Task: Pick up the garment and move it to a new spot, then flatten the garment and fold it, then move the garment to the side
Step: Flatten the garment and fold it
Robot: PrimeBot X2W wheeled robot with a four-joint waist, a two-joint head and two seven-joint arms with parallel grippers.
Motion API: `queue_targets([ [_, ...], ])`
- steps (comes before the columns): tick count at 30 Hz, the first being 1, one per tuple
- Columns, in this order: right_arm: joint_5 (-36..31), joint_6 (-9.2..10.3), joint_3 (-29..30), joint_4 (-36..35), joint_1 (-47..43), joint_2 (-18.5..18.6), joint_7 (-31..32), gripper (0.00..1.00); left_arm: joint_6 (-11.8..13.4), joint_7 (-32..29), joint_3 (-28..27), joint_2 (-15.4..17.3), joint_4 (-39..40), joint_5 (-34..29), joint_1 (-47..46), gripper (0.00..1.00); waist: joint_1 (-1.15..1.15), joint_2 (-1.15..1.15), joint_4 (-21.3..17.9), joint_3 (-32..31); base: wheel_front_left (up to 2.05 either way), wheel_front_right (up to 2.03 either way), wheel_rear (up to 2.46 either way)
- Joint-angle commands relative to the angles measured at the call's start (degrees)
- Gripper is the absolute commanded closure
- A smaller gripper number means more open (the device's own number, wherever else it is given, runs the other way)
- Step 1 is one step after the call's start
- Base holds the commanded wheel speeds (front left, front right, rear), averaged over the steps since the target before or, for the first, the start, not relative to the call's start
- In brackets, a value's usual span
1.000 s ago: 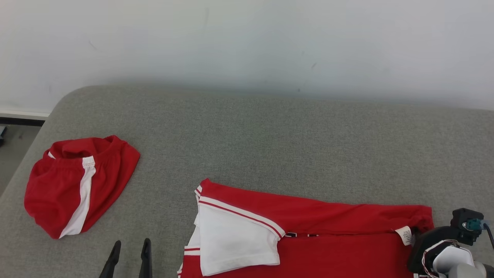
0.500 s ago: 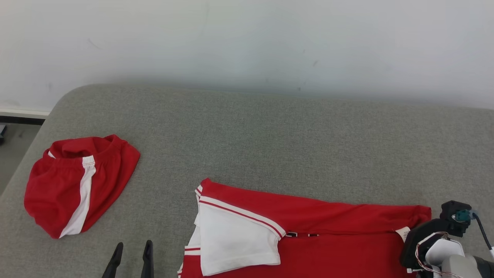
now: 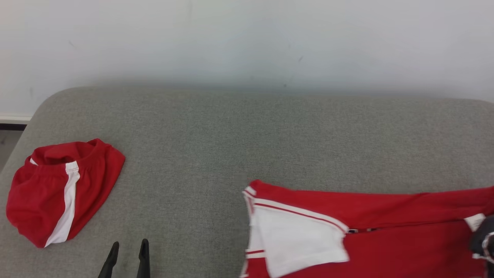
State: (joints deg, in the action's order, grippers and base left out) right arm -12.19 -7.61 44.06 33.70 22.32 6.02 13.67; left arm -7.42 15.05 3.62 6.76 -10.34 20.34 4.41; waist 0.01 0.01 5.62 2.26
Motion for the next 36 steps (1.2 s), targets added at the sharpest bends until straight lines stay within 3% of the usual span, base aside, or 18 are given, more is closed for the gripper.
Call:
queue_targets([
  [1, -0.7, 0.19, 1.2, -1.9, 0.6, 1.4, 0.3, 1.0, 0.0, 0.2, -0.3, -0.2, 0.2, 0.1, -0.5, 0.0, -0.01, -0.01, -0.4, 0.0, 0.0, 0.0, 0.0],
  [7, 0.3, 0.16, 4.1, -6.6, -0.2, 3.1, 3.1, 1.0, 0.0, 0.2, 0.1, -0.7, 0.2, 0.3, -0.7, 0.0, -0.01, -0.01, -0.4, -0.5, 0.0, 0.0, 0.0],
  [10, 1.2, 0.15, 1.6, -8.9, -2.0, 2.2, 5.6, 1.0, 0.0, 0.2, 0.4, -1.1, -0.2, 0.5, -0.5, 0.0, -0.01, -0.01, 0.0, -1.1, 0.0, 0.0, 0.0],
  [14, 5.9, 0.15, -5.9, -12.5, -4.7, -0.8, 8.9, 1.0, 0.0, 0.2, 0.4, -1.5, -0.6, 0.9, -0.1, 0.0, -0.01, -0.01, 0.2, -2.0, 0.0, 0.0, 0.0],
  [21, 17.2, 0.15, -25.3, -17.2, -10.1, -3.1, 12.7, 1.0, 0.0, 0.2, 0.4, -1.8, -1.0, 1.3, 0.1, 0.0, -0.01, -0.01, 0.6, -2.5, 0.0, 0.0, 0.0],
  [28, 29.5, 0.15, -39.6, -14.6, -9.4, -3.1, 10.0, 1.0, 0.0, 0.2, 1.5, -1.3, -1.4, 1.5, -0.6, 0.0, -0.01, -0.01, 2.2, -2.4, 0.0, 0.0, 0.0],
  [36, 34.4, 0.14, -49.5, -8.4, -7.6, -3.1, 6.2, 1.0, 0.0, 0.2, 2.2, -0.9, -1.7, 1.6, 0.3, 0.0, -0.01, -0.01, 5.1, -2.6, 0.0, 0.0, 0.0],
])
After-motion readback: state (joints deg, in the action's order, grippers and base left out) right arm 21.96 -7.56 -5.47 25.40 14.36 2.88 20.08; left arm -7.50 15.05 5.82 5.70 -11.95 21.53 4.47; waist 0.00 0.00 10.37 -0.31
